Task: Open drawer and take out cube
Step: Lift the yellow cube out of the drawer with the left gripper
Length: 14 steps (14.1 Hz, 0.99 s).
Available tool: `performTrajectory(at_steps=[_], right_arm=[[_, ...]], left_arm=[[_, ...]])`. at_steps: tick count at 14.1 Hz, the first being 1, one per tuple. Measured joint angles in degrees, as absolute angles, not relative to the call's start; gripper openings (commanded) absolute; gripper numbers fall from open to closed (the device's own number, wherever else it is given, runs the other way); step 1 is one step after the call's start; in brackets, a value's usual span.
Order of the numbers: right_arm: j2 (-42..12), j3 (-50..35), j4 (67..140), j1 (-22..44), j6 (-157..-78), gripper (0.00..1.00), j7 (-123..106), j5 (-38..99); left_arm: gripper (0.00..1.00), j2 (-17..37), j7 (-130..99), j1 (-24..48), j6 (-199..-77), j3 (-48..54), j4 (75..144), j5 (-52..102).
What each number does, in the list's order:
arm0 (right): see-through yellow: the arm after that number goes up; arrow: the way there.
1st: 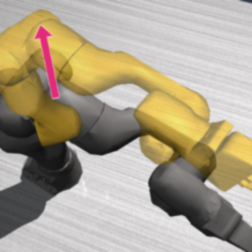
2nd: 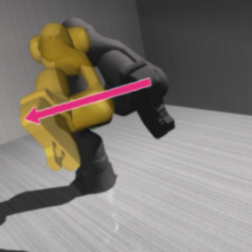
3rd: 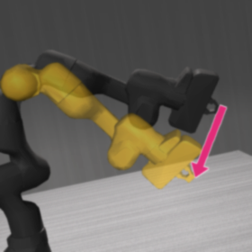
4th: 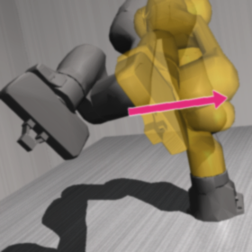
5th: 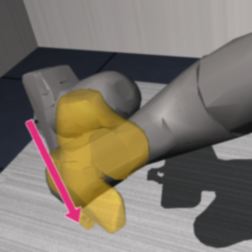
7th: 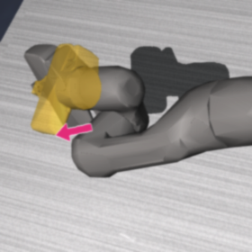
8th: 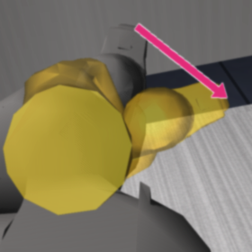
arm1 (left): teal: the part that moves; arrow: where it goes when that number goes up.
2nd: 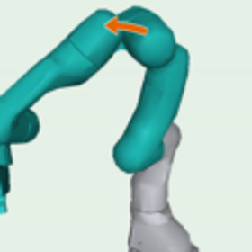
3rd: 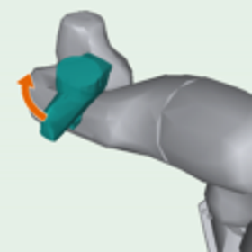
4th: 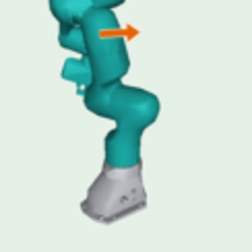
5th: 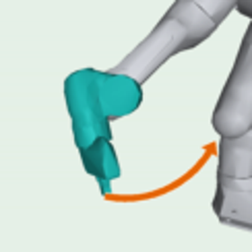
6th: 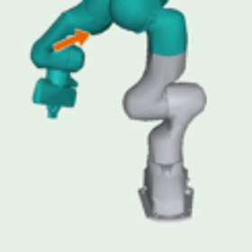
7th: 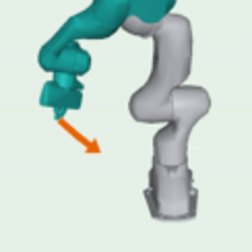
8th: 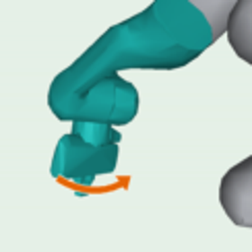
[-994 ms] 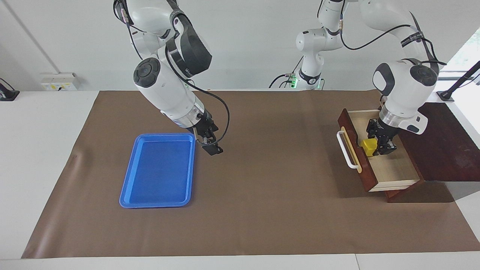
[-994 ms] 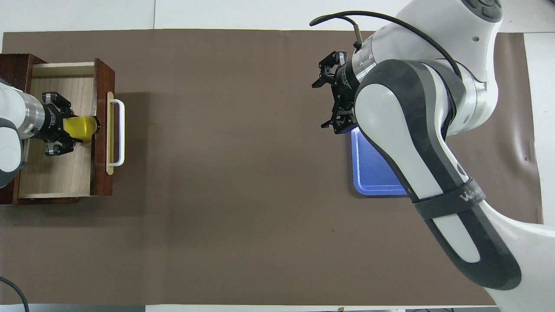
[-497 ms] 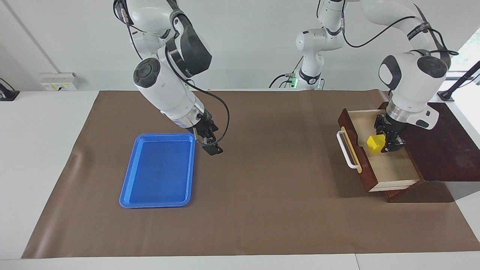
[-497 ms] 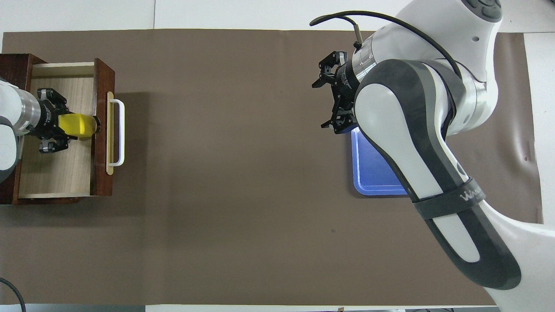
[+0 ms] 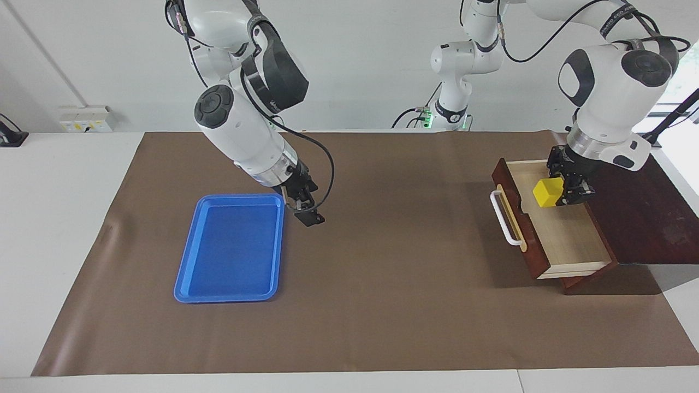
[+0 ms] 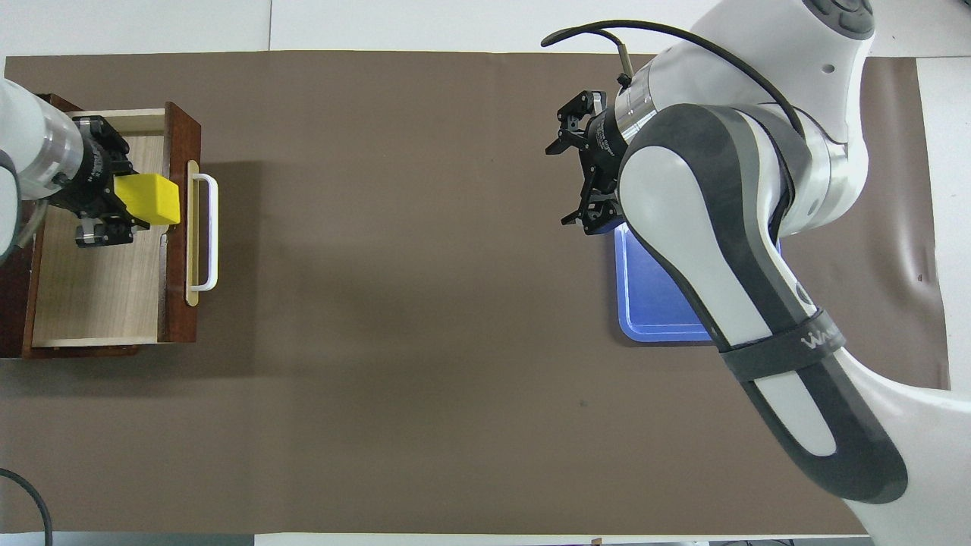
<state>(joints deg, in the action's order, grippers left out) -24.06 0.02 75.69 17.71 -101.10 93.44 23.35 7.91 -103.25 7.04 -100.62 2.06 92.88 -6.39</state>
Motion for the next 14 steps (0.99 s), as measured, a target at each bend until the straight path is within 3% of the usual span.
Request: performTrajectory(at_steps=[14], right_arm=[[-24.42,-0.07,75.88,18.22,-101.28,0.95,93.44,23.35]], left_arm=[[0.0,10.07,-133.54,27.97,-102.34,2.49,93.07,-3.23]])
